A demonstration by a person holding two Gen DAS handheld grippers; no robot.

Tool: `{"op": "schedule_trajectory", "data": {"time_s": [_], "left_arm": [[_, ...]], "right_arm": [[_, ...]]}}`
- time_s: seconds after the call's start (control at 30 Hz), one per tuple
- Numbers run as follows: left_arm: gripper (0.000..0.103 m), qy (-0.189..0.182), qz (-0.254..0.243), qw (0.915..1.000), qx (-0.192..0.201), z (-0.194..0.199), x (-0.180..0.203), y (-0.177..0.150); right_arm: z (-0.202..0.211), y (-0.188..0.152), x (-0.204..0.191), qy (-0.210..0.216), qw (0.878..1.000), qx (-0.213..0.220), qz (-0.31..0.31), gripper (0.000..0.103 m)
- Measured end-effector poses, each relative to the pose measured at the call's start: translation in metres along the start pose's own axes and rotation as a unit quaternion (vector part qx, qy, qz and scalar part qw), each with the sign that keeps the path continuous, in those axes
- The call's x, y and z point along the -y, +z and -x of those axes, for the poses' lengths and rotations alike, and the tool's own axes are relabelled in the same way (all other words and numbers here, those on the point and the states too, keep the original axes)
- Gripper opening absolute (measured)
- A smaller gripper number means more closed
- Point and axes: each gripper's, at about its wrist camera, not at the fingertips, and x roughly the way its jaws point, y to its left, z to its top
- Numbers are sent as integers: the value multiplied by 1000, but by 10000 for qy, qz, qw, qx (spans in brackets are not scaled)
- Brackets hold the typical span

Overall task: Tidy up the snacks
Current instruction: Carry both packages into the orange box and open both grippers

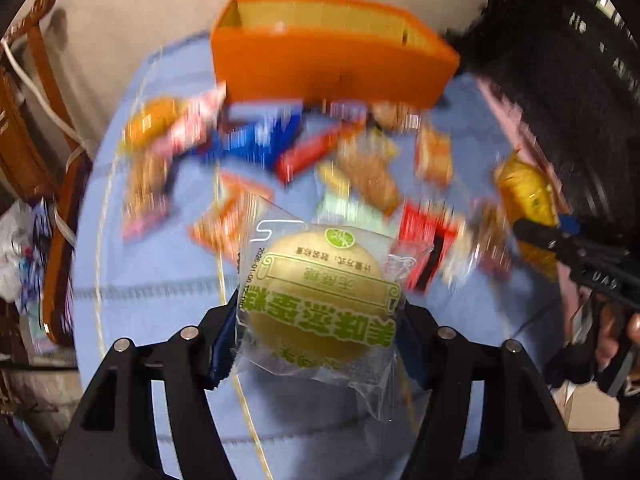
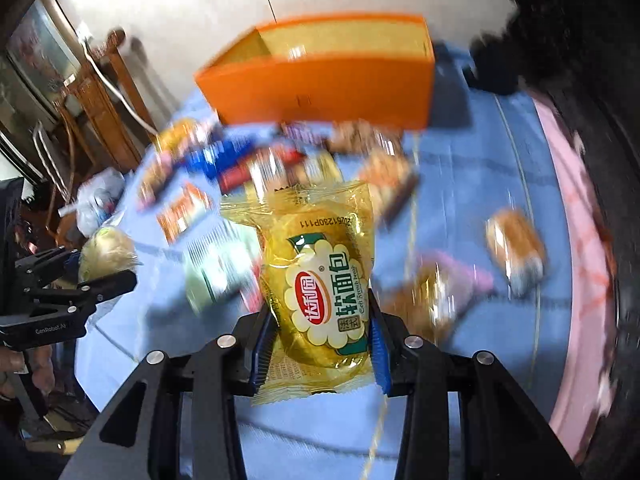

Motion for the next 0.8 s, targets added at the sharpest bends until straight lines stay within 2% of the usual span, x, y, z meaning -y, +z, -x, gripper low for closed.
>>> {"op": "schedule_trajectory", "data": {"time_s": [0.17, 0.3, 0.47, 0.6, 0.67, 0.7, 0.73, 0.77, 0.8], "left_arm": [[65, 11, -118, 9989, 460, 14, 1, 79], [65, 37, -97, 9968, 790, 12, 3, 159], [65, 15, 10, 9965, 831, -15, 0, 241], [66, 99, 166, 9976, 672, -51, -11, 277], [67, 119, 206, 9983, 534, -70, -14, 284], [71, 140, 236, 9986, 448, -79, -15, 286], [85, 175, 263, 9987, 392, -86, -16, 287], [91, 247, 284, 9985, 403, -88, -17, 285], [93, 324, 278, 9978, 515, -89, -17, 286]], "right_arm": [[8, 81, 2, 90, 9984, 559, -65, 41], [3, 141, 6, 147, 9959, 872, -199, 41], [-33, 208, 17, 155, 9943, 944, -466, 41], [-66, 235, 29, 70, 9934, 906, -698, 41], [-84, 244, 35, -50, 9938, 809, -763, 42], [-90, 246, 38, -129, 9939, 773, -772, 43], [-96, 247, 40, -231, 9939, 734, -785, 49], [-100, 248, 41, -344, 9940, 690, -782, 65], [-100, 246, 39, -491, 9931, 765, -736, 70]]}}
